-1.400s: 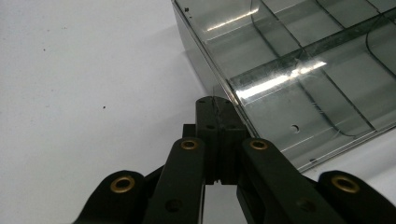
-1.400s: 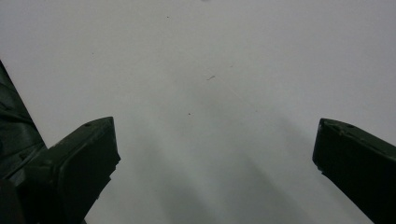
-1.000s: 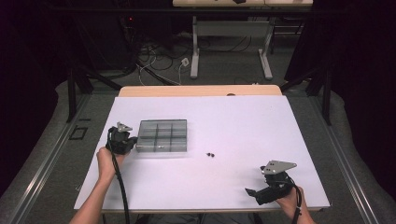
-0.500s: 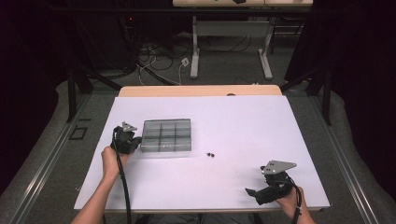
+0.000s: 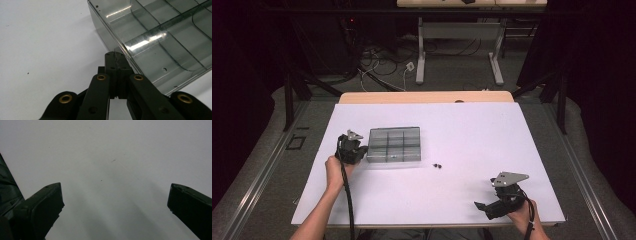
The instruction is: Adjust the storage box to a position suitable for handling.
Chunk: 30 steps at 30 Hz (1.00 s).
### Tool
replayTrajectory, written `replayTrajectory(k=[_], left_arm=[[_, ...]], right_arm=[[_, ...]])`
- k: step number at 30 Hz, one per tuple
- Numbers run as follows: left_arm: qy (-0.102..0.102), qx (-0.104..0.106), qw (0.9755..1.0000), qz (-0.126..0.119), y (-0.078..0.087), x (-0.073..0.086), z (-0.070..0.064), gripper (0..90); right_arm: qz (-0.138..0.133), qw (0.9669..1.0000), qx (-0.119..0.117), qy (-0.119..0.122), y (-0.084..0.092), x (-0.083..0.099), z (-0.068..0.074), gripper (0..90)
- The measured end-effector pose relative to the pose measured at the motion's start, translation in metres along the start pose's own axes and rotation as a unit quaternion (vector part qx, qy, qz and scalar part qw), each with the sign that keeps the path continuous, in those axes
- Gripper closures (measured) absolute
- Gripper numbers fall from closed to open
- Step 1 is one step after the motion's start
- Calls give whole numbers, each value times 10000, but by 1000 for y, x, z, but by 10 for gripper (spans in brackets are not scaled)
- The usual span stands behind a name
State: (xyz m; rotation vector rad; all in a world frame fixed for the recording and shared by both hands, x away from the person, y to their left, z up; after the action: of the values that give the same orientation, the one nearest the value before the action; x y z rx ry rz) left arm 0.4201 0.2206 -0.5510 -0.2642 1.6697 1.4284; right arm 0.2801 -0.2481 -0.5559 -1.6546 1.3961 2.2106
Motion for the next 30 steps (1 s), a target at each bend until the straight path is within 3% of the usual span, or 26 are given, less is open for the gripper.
replayTrajectory(k=[15,30], left_arm=[[-31,38,10000,3,-7,-7,-7,898],[-1,244,9997,-94,-17,-15,-19,898]], right_arm=[[61,10000,-17,-27,1,0,0,0],[72,10000,-7,-31,1,1,1,0]])
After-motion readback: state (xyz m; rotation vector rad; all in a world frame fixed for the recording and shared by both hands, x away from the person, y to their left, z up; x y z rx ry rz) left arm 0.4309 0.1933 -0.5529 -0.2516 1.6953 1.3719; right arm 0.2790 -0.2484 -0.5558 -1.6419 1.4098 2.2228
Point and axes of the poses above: each handheld gripper's, and its own axes: y roughly backward along the jaws, x roughly out of its underside, z roughly to its left, the point moved 2 cm from there along -y, roughly forward along the jaws, and after that the axes turned 5 degrees about -z, right-handed, at the moved point
